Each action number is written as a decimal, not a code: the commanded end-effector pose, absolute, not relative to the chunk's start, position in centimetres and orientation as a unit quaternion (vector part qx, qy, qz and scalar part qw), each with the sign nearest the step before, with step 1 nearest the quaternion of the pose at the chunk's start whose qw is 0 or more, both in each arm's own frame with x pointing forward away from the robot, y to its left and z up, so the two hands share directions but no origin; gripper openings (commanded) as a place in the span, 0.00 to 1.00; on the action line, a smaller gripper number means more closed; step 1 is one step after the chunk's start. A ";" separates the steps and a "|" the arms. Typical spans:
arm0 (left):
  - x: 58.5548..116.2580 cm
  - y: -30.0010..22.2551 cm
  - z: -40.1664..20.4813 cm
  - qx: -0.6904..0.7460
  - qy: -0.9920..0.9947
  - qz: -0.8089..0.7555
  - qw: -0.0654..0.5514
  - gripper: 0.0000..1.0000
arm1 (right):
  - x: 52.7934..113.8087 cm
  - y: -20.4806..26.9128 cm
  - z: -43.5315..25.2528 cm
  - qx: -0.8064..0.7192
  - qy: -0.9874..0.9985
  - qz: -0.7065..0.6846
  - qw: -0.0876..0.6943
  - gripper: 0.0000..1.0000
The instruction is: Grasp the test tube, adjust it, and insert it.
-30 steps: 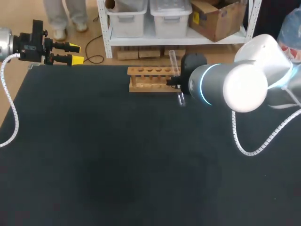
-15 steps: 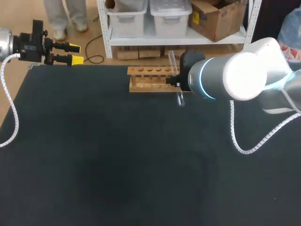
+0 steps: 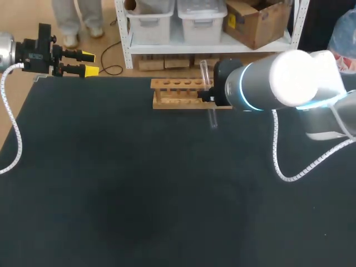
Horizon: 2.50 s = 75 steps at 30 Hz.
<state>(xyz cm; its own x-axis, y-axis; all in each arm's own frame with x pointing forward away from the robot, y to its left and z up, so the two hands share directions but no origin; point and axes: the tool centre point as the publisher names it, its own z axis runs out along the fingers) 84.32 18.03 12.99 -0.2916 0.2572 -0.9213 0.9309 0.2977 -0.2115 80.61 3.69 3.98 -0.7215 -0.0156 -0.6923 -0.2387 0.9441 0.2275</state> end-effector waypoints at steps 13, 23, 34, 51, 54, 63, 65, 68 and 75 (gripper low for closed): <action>84.3 18.1 12.9 0.430 0.691 -0.409 0.414 1.00 | 81.2 3.7 3.5 -0.094 0.929 0.163 0.319 0.00; 84.3 18.1 12.9 0.430 0.691 -0.409 0.414 1.00 | 80.9 3.5 3.4 -0.092 0.930 0.167 0.314 0.00; 84.3 18.1 12.9 0.430 0.691 -0.409 0.414 1.00 | 80.5 3.7 3.3 -0.095 0.931 0.176 0.304 0.00; 84.3 18.1 12.9 0.430 0.691 -0.409 0.414 1.00 | 79.0 3.0 6.0 -0.055 0.917 0.167 0.358 0.00; 84.3 18.1 12.9 0.430 0.691 -0.409 0.414 1.00 | 79.0 2.9 7.5 -0.039 0.900 0.162 0.404 0.00; 84.3 18.1 12.9 0.430 0.691 -0.409 0.414 1.00 | 80.0 2.5 11.2 -0.007 0.826 0.130 0.549 0.00; 84.3 18.1 12.9 0.430 0.691 -0.409 0.414 1.00 | 80.4 2.4 11.9 -0.003 0.810 0.126 0.573 0.00; 84.3 18.1 12.9 0.430 0.691 -0.409 0.414 1.00 | 81.1 2.3 12.8 0.010 0.783 0.122 0.610 0.00; 84.3 18.1 12.9 0.430 0.691 -0.409 0.414 1.00 | 83.0 2.0 14.4 0.032 0.715 0.119 0.688 0.00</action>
<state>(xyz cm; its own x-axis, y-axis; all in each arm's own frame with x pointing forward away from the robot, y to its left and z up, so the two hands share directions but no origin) 84.32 18.03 12.99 -0.2916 0.2572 -0.9213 0.9309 0.2977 -0.2115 82.73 2.09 14.61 -0.7080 0.0744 -0.7023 -0.1083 0.9712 0.2120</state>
